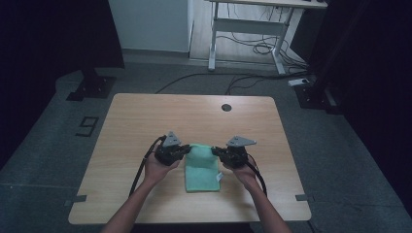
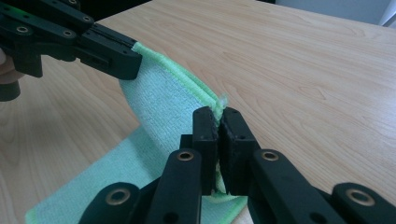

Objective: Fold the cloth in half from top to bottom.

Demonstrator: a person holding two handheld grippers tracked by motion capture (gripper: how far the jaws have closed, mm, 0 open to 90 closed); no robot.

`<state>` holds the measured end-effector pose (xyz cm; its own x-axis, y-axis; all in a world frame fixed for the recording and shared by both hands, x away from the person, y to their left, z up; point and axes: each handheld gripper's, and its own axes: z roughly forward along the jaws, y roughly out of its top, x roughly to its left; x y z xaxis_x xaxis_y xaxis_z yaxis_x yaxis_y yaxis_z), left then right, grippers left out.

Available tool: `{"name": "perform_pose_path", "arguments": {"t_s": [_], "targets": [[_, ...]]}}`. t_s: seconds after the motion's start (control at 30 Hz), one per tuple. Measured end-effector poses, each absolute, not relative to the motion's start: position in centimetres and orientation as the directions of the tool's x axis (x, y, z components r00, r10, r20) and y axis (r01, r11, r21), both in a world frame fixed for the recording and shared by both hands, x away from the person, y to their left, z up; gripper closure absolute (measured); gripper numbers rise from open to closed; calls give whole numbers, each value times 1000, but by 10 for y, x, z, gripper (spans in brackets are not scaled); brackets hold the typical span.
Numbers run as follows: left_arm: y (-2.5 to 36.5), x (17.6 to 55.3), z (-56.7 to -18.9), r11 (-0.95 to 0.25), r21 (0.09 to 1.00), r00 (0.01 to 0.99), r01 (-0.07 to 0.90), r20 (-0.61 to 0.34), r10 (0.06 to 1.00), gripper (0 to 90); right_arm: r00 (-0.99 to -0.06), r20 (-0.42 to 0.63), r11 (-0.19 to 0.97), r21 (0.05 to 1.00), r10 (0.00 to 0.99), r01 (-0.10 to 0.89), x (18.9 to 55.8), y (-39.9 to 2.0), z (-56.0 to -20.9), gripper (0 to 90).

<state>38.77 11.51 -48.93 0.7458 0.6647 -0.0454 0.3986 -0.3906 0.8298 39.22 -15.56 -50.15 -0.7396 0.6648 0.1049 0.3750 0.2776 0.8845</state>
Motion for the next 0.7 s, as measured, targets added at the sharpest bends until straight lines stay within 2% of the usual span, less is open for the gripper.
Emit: {"name": "perform_pose_path", "arguments": {"t_s": [0.7], "targets": [[115, 363, -500, -364, 810, 729, 461, -111, 676, 859, -760, 133, 292, 870, 636, 397, 370, -158, -514, 848]]}}
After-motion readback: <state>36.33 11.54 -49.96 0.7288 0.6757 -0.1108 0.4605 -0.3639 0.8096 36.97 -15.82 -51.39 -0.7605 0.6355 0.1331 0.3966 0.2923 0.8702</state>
